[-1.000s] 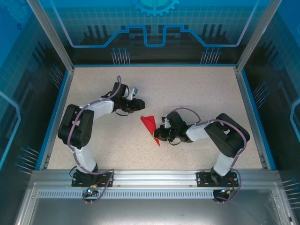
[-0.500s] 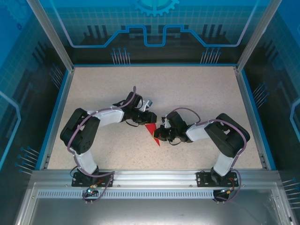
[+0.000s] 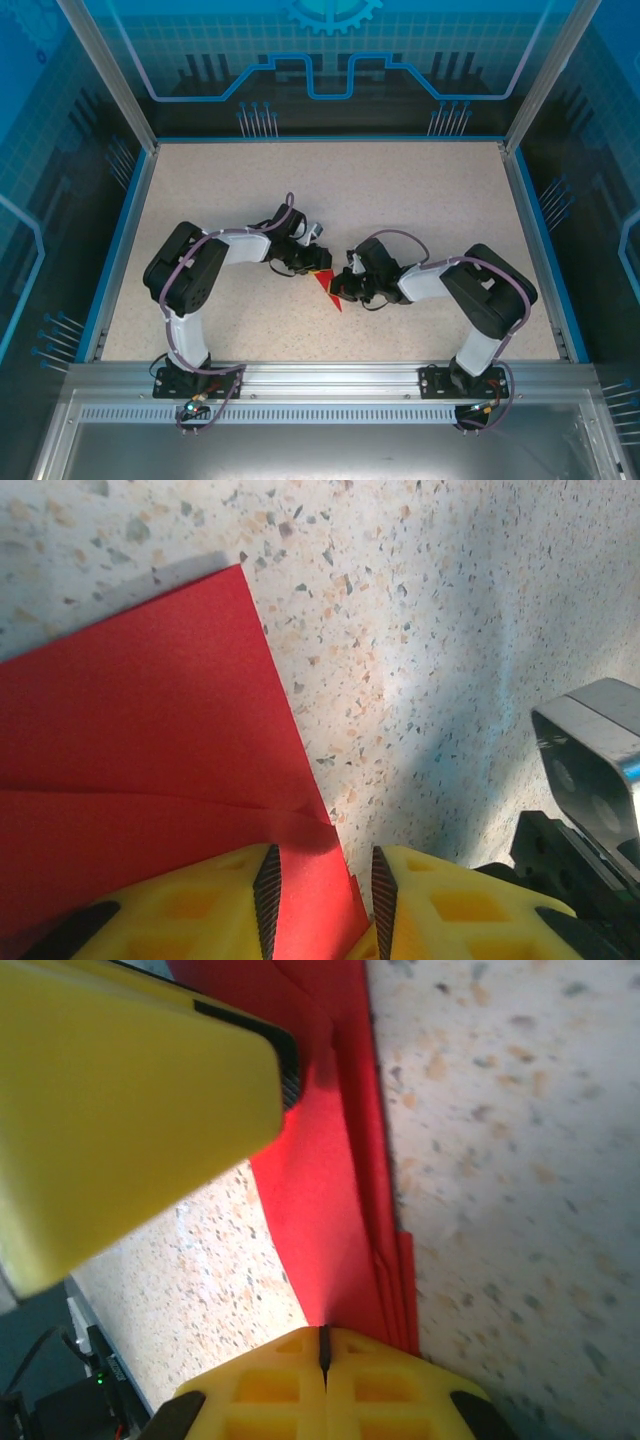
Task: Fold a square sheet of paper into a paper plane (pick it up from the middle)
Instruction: Fold the wing for the fifth time at the center of the table.
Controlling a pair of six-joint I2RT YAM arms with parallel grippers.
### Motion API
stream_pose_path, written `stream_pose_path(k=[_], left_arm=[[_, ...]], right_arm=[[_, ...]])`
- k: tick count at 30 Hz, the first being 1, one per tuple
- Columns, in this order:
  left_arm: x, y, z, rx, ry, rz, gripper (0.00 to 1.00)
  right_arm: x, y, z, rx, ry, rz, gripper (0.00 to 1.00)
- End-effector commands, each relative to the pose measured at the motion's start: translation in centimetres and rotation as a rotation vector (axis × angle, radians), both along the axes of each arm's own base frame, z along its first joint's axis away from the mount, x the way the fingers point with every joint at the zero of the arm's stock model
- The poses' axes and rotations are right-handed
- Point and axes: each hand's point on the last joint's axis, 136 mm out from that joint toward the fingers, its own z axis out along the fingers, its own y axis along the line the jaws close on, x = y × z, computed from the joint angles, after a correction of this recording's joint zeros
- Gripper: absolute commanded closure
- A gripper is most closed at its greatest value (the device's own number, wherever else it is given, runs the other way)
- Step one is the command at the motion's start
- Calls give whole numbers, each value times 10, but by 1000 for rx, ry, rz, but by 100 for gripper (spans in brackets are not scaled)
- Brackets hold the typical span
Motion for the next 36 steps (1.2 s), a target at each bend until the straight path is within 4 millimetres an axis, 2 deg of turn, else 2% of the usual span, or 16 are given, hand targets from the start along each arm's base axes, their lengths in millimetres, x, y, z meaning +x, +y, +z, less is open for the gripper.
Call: stream_pose_path(k=[1, 3, 5, 9, 18, 22, 28, 36], left_arm=[[-8, 19, -41, 119, 66, 38, 66], [-10, 20, -43, 122, 71, 36, 66], [-11, 20, -44, 124, 74, 32, 66], [-11, 19, -44, 122, 76, 30, 66], [-12, 21, -45, 137, 71, 8, 66], [-11, 22, -47, 139, 74, 7, 67], [-10, 25, -48, 138, 79, 14, 67], [-10, 25, -43, 124, 78, 5, 67]], right_arm=[[-21, -15, -7, -103, 43, 18, 95], [-20, -3, 8, -77, 14, 60, 95], [-21, 4, 13, -81, 2, 82, 95], [-24, 7, 5, -102, 21, 90, 93], [-48, -29, -34, -160, 116, 41, 93], [-62, -38, -39, -155, 139, 47, 93], [-75, -44, -35, -135, 138, 59, 92], [-92, -59, -45, -213, 176, 83, 91]])
